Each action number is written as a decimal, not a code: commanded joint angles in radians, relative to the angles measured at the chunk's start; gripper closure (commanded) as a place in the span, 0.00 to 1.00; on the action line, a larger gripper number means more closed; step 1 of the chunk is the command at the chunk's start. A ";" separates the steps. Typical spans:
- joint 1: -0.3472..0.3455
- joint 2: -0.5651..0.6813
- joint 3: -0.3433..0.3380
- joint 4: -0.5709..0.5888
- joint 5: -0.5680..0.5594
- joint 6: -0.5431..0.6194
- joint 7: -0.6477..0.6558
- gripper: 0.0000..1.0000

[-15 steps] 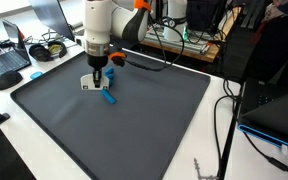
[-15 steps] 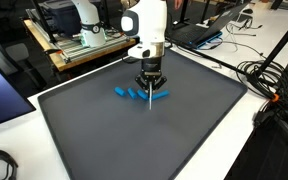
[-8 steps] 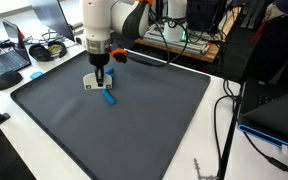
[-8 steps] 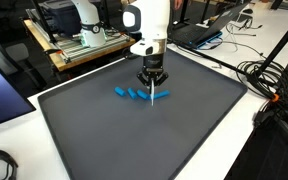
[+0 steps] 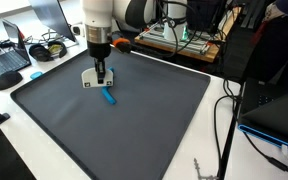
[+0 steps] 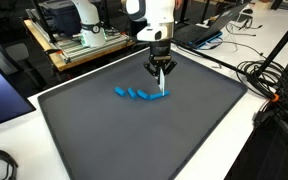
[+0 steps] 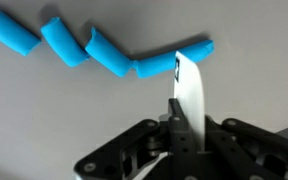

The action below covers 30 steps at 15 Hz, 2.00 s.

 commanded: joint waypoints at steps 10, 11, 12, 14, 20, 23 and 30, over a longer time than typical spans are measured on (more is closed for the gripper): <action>-0.033 0.042 0.048 0.036 -0.010 -0.053 -0.110 0.99; -0.035 0.050 0.050 0.042 -0.007 -0.053 -0.118 0.99; -0.039 0.059 0.054 0.050 -0.002 -0.051 -0.126 0.99; -0.044 0.071 0.060 0.060 0.007 -0.054 -0.137 0.99; -0.058 0.100 0.076 0.096 0.023 -0.058 -0.159 0.99; -0.059 0.121 0.078 0.116 0.023 -0.062 -0.159 0.99; -0.048 0.174 0.074 0.155 0.020 -0.078 -0.151 0.99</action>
